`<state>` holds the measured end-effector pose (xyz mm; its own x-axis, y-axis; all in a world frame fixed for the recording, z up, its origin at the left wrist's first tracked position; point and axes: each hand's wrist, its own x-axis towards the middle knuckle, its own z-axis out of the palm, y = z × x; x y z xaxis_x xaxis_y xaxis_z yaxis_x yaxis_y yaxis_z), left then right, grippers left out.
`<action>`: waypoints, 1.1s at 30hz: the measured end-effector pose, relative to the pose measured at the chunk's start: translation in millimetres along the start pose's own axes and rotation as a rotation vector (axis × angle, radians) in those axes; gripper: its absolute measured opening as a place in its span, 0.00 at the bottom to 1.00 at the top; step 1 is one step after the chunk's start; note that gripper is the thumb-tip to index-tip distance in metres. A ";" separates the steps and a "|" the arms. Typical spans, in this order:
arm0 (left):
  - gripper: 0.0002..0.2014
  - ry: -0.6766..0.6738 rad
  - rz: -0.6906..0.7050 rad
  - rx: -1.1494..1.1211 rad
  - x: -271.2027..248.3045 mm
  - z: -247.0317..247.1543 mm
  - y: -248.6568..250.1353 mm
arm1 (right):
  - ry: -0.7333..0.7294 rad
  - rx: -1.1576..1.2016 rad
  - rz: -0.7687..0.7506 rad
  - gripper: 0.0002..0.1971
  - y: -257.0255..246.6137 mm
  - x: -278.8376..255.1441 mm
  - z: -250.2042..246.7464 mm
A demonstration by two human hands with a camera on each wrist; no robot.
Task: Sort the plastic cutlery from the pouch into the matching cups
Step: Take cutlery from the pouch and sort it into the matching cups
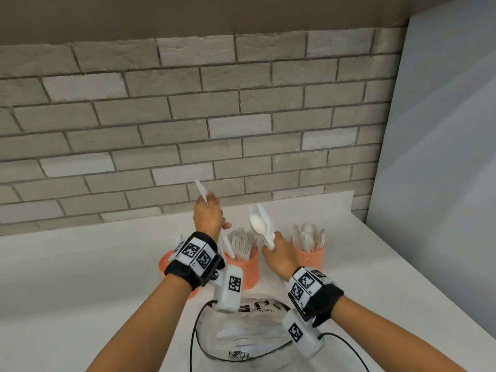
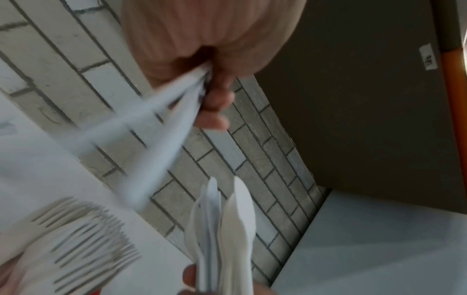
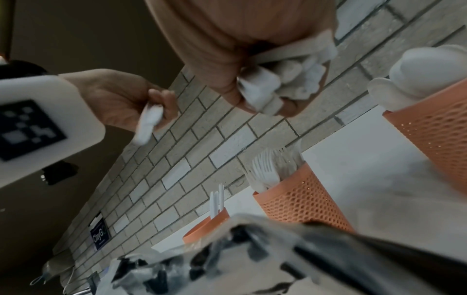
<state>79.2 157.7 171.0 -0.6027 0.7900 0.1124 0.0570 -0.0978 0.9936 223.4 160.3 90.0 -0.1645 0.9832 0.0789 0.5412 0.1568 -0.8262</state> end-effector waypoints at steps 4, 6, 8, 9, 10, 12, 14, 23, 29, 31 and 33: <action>0.11 -0.183 -0.044 0.267 -12.8 8.5 -5.2 | 0.006 -0.022 0.030 0.13 -11.0 -5.7 3.4; 0.11 -0.213 -0.048 0.293 -17.6 13.0 -3.1 | 0.017 0.002 0.029 0.13 -13.2 -7.2 7.3; 0.12 -0.218 -0.049 0.323 -19.8 16.1 -1.2 | 0.025 0.002 0.023 0.12 -14.8 -8.1 10.2; 0.11 -0.214 -0.041 0.345 -19.8 17.3 -0.9 | 0.027 -0.008 0.019 0.12 -15.5 -8.2 10.6; 0.11 -0.209 -0.030 0.365 -19.6 18.2 -0.8 | 0.029 -0.018 0.015 0.12 -16.2 -8.4 10.4; 0.09 -0.197 -0.010 0.393 -18.6 19.1 -0.2 | 0.035 -0.035 0.004 0.12 -16.8 -8.9 9.5; 0.09 -0.195 -0.006 0.399 -17.3 18.6 0.5 | 0.038 -0.060 -0.015 0.13 -15.9 -10.0 9.1; 0.09 -0.271 -0.024 0.352 -18.2 14.7 -0.8 | 0.011 -0.110 -0.066 0.13 -11.5 -18.1 5.6; 0.18 -0.154 0.001 0.263 -10.0 11.0 8.7 | -0.021 -0.112 -0.066 0.12 -9.6 -20.5 3.6; 0.16 -0.148 -0.011 0.244 -6.9 9.7 4.0 | -0.022 -0.116 -0.066 0.12 -10.0 -20.8 3.8; 0.10 -0.180 -0.022 0.232 -7.8 8.8 -0.2 | -0.018 -0.119 -0.071 0.12 -11.2 -19.8 4.8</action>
<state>90.9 156.8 170.1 -0.4563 0.8870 0.0711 0.2387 0.0450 0.9700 216.6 138.6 95.1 -0.2204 0.9676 0.1235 0.6218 0.2369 -0.7465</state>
